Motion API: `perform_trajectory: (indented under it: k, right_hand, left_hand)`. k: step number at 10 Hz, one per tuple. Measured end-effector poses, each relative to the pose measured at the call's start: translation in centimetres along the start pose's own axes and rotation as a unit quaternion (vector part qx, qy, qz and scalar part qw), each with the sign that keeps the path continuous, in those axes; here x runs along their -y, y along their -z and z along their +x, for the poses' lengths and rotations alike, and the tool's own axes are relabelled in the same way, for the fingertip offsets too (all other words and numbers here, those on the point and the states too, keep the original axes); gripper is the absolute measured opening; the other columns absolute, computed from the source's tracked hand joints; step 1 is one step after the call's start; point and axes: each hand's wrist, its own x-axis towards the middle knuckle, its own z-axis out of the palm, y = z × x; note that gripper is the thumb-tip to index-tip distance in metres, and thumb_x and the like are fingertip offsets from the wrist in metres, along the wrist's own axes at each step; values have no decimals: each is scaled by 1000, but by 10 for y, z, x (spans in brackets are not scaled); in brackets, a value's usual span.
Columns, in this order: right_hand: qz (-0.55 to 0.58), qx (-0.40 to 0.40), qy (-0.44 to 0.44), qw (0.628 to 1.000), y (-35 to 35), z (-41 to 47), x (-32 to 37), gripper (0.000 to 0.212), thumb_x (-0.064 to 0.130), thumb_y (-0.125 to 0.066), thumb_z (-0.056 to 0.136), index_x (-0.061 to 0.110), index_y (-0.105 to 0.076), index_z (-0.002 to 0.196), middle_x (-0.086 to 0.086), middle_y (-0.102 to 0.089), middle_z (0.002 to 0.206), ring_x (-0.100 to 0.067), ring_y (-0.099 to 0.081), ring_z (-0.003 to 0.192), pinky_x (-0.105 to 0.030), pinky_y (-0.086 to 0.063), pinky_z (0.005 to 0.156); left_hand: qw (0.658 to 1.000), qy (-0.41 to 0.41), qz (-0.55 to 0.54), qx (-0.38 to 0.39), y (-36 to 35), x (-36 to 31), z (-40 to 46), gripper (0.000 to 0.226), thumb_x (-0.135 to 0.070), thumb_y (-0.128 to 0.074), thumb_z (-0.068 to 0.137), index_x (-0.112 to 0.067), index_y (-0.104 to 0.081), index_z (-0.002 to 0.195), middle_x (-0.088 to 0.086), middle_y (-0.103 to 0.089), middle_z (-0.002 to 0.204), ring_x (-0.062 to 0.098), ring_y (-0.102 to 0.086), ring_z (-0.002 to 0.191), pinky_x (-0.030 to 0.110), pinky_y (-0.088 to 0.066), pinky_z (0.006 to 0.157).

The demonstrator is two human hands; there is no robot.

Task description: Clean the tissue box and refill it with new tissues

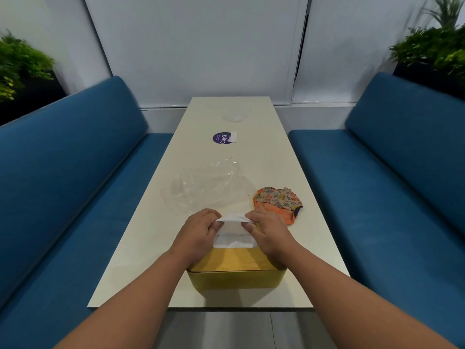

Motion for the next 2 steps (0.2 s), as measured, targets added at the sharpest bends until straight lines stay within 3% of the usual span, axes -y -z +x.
perform_trajectory:
  k: [1, 2]
  right_hand:
    - [-1, 3, -4, 1000, 1, -3, 2, 32, 43, -50, 97, 23, -67, 116, 8, -63, 115, -11, -49, 106, -39, -37, 98]
    - [25, 25, -6, 999, 13, -3, 6, 37, 47, -61, 89, 22, -65, 116, 5, -62, 109, -13, -52, 102, -42, -44, 95]
  left_hand:
    - [1000, 7, -8, 14, 0, 1, -1, 25, -27, -45, 100, -16, -64, 113, -12, -56, 110, 7, -50, 96, 15, -39, 82]
    - [997, 32, -48, 55, 13, 1, -1, 23, -27, -53, 94, -22, -63, 115, -11, -60, 110, 10, -57, 98, 25, -50, 85]
